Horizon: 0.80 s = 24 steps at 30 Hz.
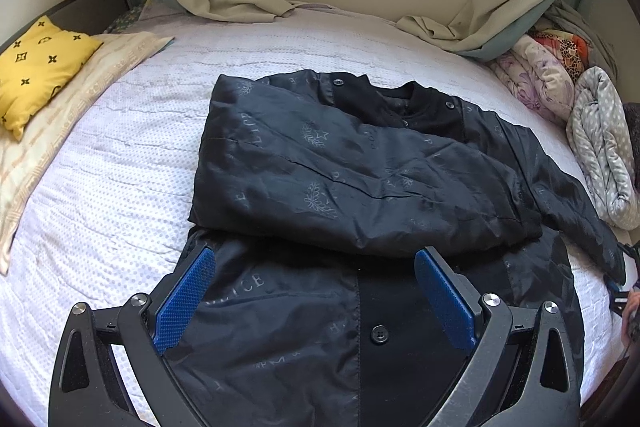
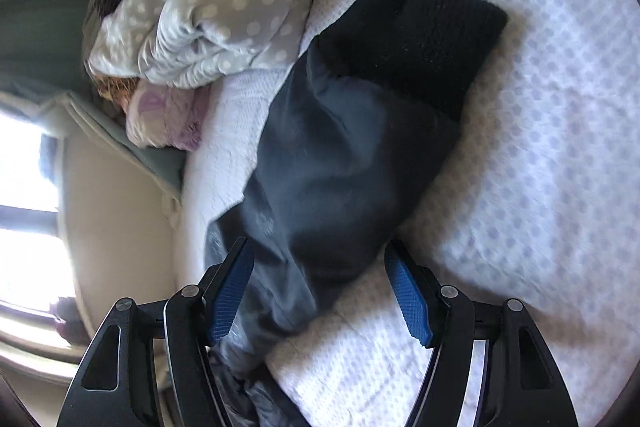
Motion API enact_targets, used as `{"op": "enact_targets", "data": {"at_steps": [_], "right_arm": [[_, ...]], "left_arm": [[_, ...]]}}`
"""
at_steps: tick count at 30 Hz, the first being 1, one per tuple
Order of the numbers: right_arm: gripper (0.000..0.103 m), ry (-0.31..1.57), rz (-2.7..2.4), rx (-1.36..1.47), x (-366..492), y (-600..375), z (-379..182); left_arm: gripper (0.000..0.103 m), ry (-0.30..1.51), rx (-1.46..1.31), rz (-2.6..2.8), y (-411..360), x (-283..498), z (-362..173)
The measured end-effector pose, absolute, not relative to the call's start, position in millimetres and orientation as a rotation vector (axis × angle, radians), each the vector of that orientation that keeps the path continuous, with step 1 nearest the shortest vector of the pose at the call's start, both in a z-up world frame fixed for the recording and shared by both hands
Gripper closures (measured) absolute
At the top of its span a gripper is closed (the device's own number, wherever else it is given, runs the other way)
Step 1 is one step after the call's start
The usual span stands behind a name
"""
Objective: Fold large clothes
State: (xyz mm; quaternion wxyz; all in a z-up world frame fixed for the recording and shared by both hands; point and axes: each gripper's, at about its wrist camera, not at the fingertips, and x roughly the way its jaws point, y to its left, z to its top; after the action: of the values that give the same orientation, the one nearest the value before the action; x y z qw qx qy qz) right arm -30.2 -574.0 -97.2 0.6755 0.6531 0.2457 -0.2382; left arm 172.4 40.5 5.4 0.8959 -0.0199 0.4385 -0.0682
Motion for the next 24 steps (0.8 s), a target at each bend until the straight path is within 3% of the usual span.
{"op": "enact_targets", "data": {"at_steps": [3, 6, 9, 11, 14, 24], "right_arm": [[0.037, 0.495, -0.544, 1.458, -26.7, -579.8, -101.0], [0.045, 0.48, -0.562, 1.427, -23.2, -583.6, -102.7], [0.057, 0.484, -0.576, 1.4, -16.1, -587.1, -104.6], [0.074, 0.496, -0.583, 1.379, -14.8, -589.9, -106.2], [0.085, 0.516, -0.598, 1.342, -14.6, -592.1, -106.7], [0.09, 0.534, -0.67, 0.925, 9.6, -554.4, -24.9]], "left_arm": [[0.001, 0.91, -0.042, -0.144, 40.6, 172.5, 5.2], [0.001, 0.913, -0.04, -0.143, 40.5, 172.9, 4.4], [0.001, 0.911, -0.045, -0.141, 41.3, 173.2, 4.7], [0.001, 0.909, -0.053, -0.139, 42.4, 173.5, 5.4], [0.001, 0.904, -0.065, -0.135, 44.3, 174.2, 7.3], [0.001, 0.876, -0.074, -0.129, 47.2, 173.9, 16.0]]}}
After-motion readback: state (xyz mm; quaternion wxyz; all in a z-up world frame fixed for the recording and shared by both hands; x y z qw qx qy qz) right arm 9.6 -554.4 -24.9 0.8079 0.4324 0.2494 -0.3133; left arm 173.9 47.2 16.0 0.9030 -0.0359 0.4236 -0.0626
